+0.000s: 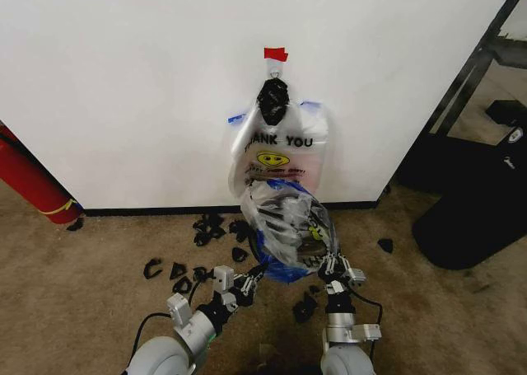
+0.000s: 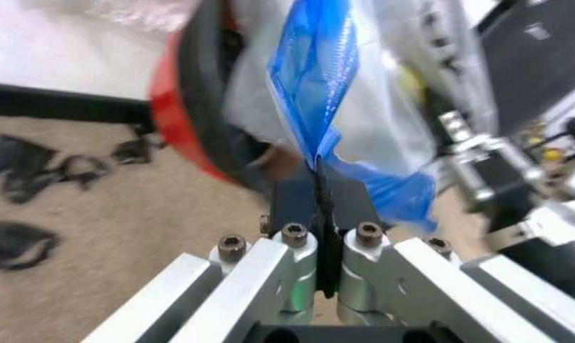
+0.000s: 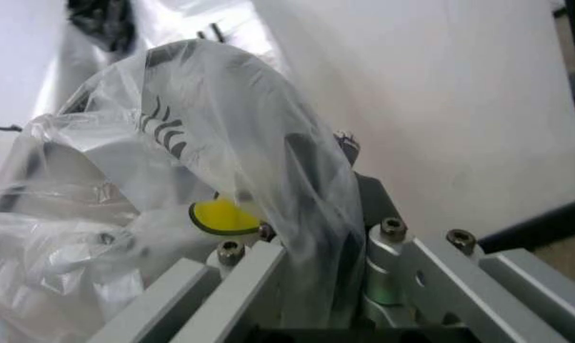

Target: Pick up the garbage bag from the wall and place it over the trash bin.

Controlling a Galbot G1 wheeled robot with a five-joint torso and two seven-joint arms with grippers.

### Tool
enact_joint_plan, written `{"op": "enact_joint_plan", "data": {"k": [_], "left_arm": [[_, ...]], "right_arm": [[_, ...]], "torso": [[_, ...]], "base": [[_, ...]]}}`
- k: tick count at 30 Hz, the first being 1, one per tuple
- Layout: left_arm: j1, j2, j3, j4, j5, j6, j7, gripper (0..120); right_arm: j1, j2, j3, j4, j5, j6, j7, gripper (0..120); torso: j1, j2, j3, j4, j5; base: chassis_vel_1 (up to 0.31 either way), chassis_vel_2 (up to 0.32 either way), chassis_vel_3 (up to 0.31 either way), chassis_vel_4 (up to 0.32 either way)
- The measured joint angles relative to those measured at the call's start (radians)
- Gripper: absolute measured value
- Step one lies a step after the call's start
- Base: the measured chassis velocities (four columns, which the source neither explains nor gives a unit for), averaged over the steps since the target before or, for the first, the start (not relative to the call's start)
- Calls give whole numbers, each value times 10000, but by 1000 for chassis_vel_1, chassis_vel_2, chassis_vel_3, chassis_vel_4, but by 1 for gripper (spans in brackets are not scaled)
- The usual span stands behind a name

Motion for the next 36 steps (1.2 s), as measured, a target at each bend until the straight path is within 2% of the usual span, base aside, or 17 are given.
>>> {"op": "enact_joint_plan", "data": {"k": [5,8,15,20,28,31,36], "left_arm": [[226,-91,-91,239,803,125,-780,0],[388,-90,-146,265,1034,216,-819,0],[488,-108,-193,414,1580,473,-625,0],[442,-80,-230,768,2200,738,-275,0],[327,-97,-166,1110,2739,689,89,0],[-23,-177,-131,1524,3077,226,-264,0],[-353,-244,-231,1943,3241,195,-1241,0]], "right_arm": [[-195,-201,-66,667,1169,-560,575,1],[-250,-235,-66,907,1556,-669,717,1],[-521,-349,-172,1559,2221,-906,742,1],[-899,-489,-456,2528,2874,-1218,817,1],[-947,-418,-784,2700,3450,-1033,293,1],[-966,-370,-947,2664,3373,-1047,193,1],[-1048,-538,-972,2663,3078,-1140,189,1]], "torso": [[0,0,0,-1,0],[0,0,0,0,0],[0,0,0,0,0],[0,0,0,-1,-1],[0,0,-1,0,-1],[0,0,0,0,-1],[0,0,0,-2,-1]], "base": [[0,0,0,0],[0,0,0,0],[0,0,0,0],[0,0,0,0],[0,0,0,0],[0,0,0,0],[0,0,0,0]]}}
